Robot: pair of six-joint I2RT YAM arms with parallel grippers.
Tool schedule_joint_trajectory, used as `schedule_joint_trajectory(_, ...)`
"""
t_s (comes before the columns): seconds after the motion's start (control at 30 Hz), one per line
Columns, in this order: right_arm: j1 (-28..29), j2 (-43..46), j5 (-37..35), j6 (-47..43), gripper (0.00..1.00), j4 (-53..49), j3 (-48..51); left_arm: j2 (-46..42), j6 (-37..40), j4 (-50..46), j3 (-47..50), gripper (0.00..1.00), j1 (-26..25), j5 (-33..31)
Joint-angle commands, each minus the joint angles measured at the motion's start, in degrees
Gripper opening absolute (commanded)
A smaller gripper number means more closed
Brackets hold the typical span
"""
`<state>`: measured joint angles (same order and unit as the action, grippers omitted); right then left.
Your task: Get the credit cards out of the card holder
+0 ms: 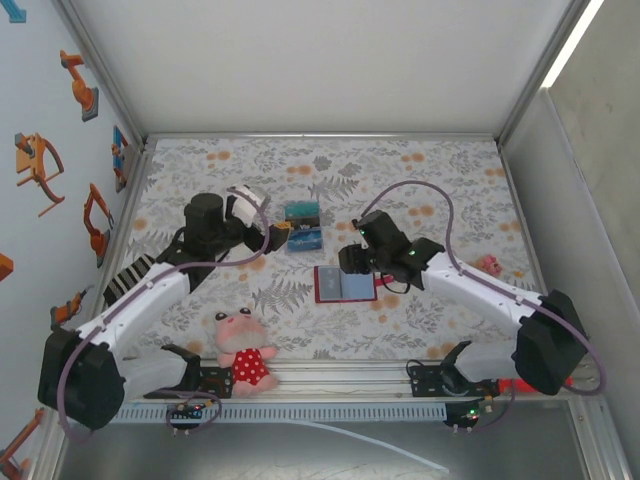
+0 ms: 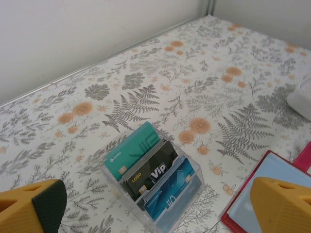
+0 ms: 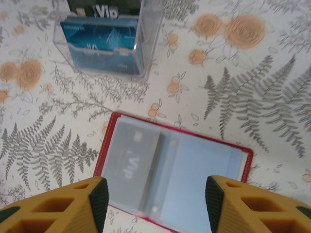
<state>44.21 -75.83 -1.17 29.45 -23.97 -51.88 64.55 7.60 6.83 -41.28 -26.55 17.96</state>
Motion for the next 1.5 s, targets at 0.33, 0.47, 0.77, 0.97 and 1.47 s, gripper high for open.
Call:
schedule_joint_trajectory(0.33,9.31,-17.75,-2.22,2.38,0.41,-6.4,-10.42,-13.71,-28.2,-1.71,9.23,0.97,0.09,-24.81)
schedule_joint_trajectory(0.47,9.67,-21.52,-2.17,2.41,0.39,-7.47,-11.66,-15.04,-30.08,-4.7,9.77,0.97,0.06,-27.79)
schedule_joint_trajectory(0.77,9.84,-25.24,0.07,2.84,0.4,-5.64,-11.71,-15.42,-33.83,-6.68,10.8,0.97,0.04,-29.39)
schedule_joint_trajectory(0.97,10.19,-26.09,0.57,2.81,0.5,-5.57,-11.77,-14.81,-35.6,-7.62,10.02,0.97,0.01,-30.08)
schedule_joint_trajectory(1.47,10.42,-28.21,-0.74,2.8,0.57,-6.4,-11.46,-12.4,-44.7,-16.23,3.74,0.97,0.09,-34.85)
